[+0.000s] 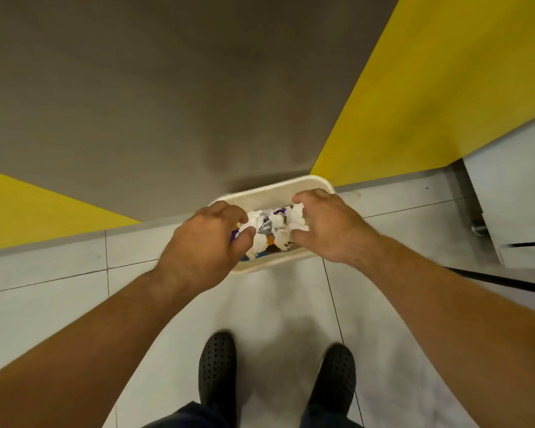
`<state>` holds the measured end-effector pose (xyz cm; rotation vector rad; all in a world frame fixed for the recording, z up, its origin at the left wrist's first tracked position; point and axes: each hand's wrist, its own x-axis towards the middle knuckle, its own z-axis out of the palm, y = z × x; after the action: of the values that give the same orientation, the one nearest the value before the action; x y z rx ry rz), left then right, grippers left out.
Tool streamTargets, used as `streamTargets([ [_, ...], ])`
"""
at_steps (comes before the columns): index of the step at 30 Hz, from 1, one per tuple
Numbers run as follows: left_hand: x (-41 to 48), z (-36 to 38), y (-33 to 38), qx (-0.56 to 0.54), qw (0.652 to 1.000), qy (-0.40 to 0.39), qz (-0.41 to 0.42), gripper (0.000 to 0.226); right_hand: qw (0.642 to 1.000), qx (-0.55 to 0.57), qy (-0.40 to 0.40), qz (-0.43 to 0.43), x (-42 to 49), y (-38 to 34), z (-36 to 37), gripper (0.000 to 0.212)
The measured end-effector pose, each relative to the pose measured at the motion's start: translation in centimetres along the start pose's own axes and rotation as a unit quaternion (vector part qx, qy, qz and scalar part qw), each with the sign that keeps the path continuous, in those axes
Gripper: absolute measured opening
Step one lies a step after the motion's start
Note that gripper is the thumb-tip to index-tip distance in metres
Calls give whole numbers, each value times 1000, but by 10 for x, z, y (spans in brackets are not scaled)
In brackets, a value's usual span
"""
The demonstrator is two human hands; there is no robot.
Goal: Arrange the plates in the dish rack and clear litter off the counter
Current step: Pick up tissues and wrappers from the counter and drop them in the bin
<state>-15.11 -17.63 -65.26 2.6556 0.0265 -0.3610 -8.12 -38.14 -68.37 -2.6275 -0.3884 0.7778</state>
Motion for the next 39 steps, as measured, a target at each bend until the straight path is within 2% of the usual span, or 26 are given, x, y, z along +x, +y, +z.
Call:
streamTargets([
  [3, -19, -32, 24, -7, 1000, 15, 13, 24, 999, 18, 40, 4, -43, -9, -36, 46],
  [7, -50, -100, 73, -17, 999, 29, 35, 16, 996, 45, 81, -11, -111, -39, -110, 36],
  [10, -73, -167, 123, -17, 998, 41, 55, 20, 992, 59, 105, -23, -161, -65, -188, 31],
  [18, -120, -347, 253, -3, 984, 126, 123, 37, 961, 108, 245, -69, -275, -134, -379, 28],
  [23, -131, -429, 306, -13, 971, 187, 146, 30, 945, 95, 297, -98, -315, -157, -471, 31],
  [26, -134, -457, 323, -15, 963, 216, 163, 22, 937, 102, 317, -106, -327, -165, -503, 30],
  [32, -127, -478, 326, -19, 965, 203, 165, 24, 947, 81, 295, -94, -320, -180, -522, 34],
  [39, -72, -498, 308, -14, 961, 210, 181, 28, 952, 67, 294, -50, -282, -178, -527, 34],
])
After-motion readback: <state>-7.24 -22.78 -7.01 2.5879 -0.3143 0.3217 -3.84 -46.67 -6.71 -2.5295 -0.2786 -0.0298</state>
